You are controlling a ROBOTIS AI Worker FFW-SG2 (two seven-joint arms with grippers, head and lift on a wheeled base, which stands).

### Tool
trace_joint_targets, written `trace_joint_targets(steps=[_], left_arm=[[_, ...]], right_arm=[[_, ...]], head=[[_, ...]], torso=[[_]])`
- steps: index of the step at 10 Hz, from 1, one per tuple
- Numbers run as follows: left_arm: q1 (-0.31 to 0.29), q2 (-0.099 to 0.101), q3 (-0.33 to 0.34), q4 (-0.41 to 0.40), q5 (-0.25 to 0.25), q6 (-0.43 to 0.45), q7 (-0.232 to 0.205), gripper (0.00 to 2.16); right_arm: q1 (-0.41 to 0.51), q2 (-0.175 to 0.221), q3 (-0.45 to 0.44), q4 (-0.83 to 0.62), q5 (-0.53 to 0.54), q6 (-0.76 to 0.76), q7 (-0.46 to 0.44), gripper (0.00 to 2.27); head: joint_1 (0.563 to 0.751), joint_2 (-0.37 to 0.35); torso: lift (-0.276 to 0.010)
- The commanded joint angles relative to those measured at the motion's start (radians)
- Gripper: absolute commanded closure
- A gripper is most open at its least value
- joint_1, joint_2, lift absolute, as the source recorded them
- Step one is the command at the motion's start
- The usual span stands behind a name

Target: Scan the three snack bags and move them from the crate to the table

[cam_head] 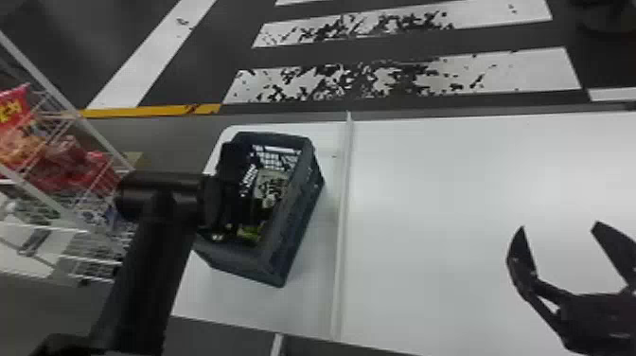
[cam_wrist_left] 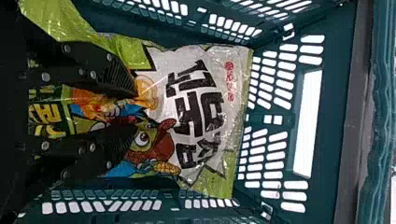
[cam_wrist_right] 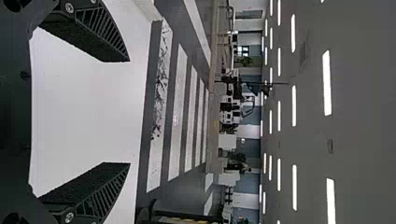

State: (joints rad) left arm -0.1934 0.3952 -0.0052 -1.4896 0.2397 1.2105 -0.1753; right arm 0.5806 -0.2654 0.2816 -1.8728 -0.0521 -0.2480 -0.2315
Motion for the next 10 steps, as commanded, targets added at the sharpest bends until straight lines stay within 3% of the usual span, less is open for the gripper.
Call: trace_joint_targets(steps=[1,2,4,5,6,10], left_arm=[[0.031,0.002,0.022,-0.058,0.000,0.013,-0.001,1.80],[0.058,0.004,0.040,-0.101,0.000,0.022,0.005,1.80],[0.137,0.002,0.083,-0.227,0.003,0.013,0.065,1.79],[0.178,0.001,0.103,-0.294,0.006,0.007,0.114,1.79],[0.216,0.001,0.105,-0.345,0.001,-0.070,0.181,1.79],[0.255,-0.024,0.108,-0.408,0.000,-0.082,0.189,1.79]], right_arm=[[0.019,0.000,-0.004,-0.006,0.000,-0.032,-0.006,0.09],[0.030,0.000,-0.004,-0.012,0.000,-0.059,-0.008,0.09],[0.048,0.002,0.001,-0.020,0.000,-0.093,-0.009,0.09],[0.059,0.002,0.001,-0.022,0.002,-0.118,-0.009,0.08],[0.068,0.000,0.001,-0.029,0.018,-0.127,-0.009,0.08],[0.102,-0.003,-0.016,-0.037,0.031,-0.197,-0.009,0.08]], head=[[0.695,0.274],[0.695,0.274],[0.695,0.285],[0.695,0.299],[0.695,0.315],[0.695,0.315]], torso=[[-0.062],[-0.062],[-0.062],[-0.062],[-0.062],[-0.062]])
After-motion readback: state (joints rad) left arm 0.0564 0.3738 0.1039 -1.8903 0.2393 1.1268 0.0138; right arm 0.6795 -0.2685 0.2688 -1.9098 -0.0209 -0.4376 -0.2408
